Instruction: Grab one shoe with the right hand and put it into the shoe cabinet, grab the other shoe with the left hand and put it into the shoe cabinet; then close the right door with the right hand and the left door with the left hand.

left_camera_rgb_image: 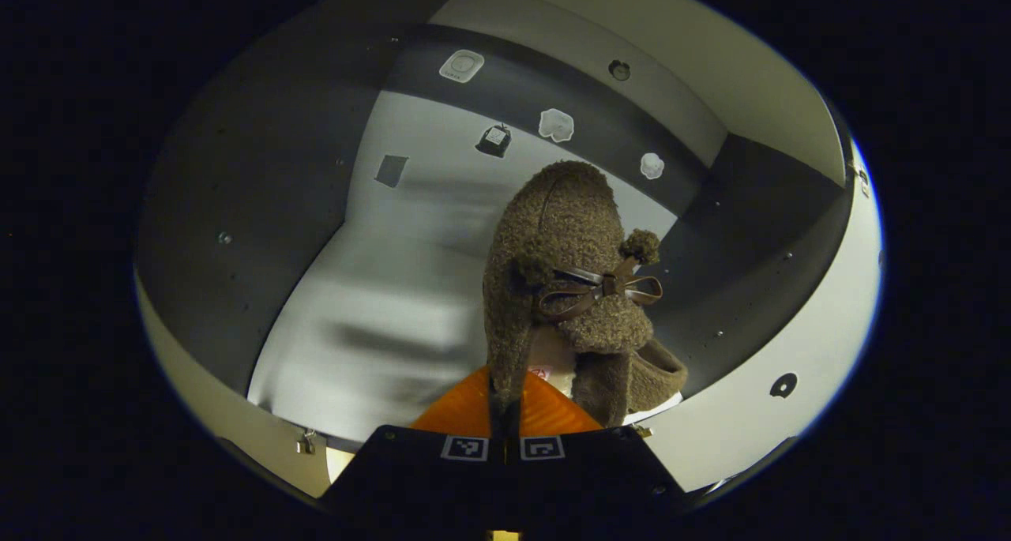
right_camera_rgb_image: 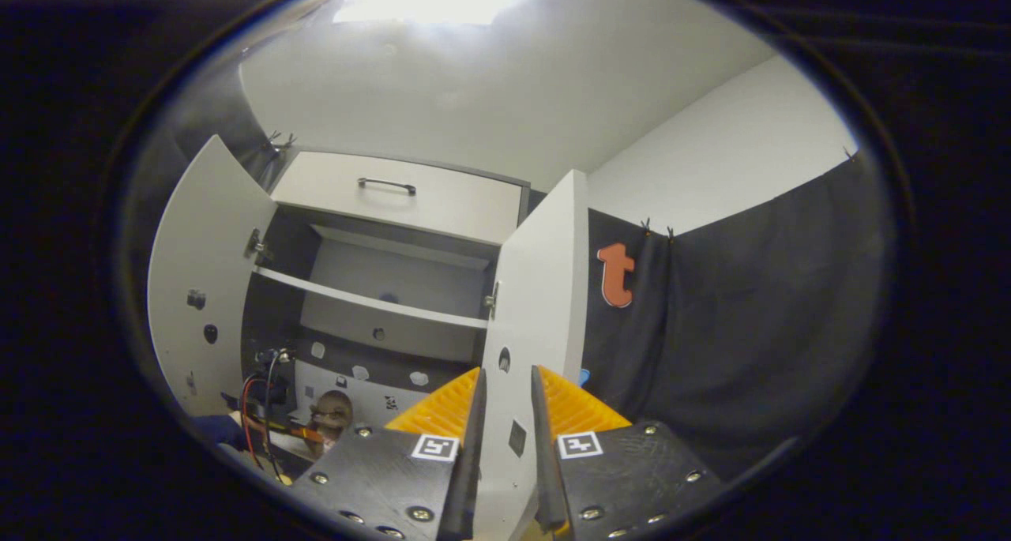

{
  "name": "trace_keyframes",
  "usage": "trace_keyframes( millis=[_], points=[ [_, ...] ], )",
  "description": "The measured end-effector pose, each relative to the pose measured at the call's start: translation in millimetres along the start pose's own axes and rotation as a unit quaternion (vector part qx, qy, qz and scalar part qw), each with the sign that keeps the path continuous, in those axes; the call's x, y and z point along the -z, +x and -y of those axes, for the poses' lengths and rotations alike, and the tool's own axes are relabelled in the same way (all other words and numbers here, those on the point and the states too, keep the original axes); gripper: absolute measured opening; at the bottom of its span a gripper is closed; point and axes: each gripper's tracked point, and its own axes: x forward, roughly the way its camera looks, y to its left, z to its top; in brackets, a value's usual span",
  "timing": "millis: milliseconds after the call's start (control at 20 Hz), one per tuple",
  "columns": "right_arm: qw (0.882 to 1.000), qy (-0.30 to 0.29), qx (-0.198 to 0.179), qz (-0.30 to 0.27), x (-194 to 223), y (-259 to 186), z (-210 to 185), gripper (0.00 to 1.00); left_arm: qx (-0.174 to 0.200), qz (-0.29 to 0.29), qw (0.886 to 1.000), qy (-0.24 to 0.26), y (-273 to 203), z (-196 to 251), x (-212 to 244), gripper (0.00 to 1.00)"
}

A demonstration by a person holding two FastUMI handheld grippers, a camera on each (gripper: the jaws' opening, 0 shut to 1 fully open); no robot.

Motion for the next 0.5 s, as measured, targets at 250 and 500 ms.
trace_keyframes(
  millis=[250, 500],
  points=[
    [1.000, -0.009, 0.002, -0.010, 8, 6, 5, 0.31, -0.011, -0.001, 1.000, 0.021, 25, -4, -14, 0.01],
    [1.000, -0.003, -0.002, -0.014, 12, 8, 3, 0.31, -0.015, -0.010, 0.998, 0.064, 44, 0, -18, 0.01]
  ],
)
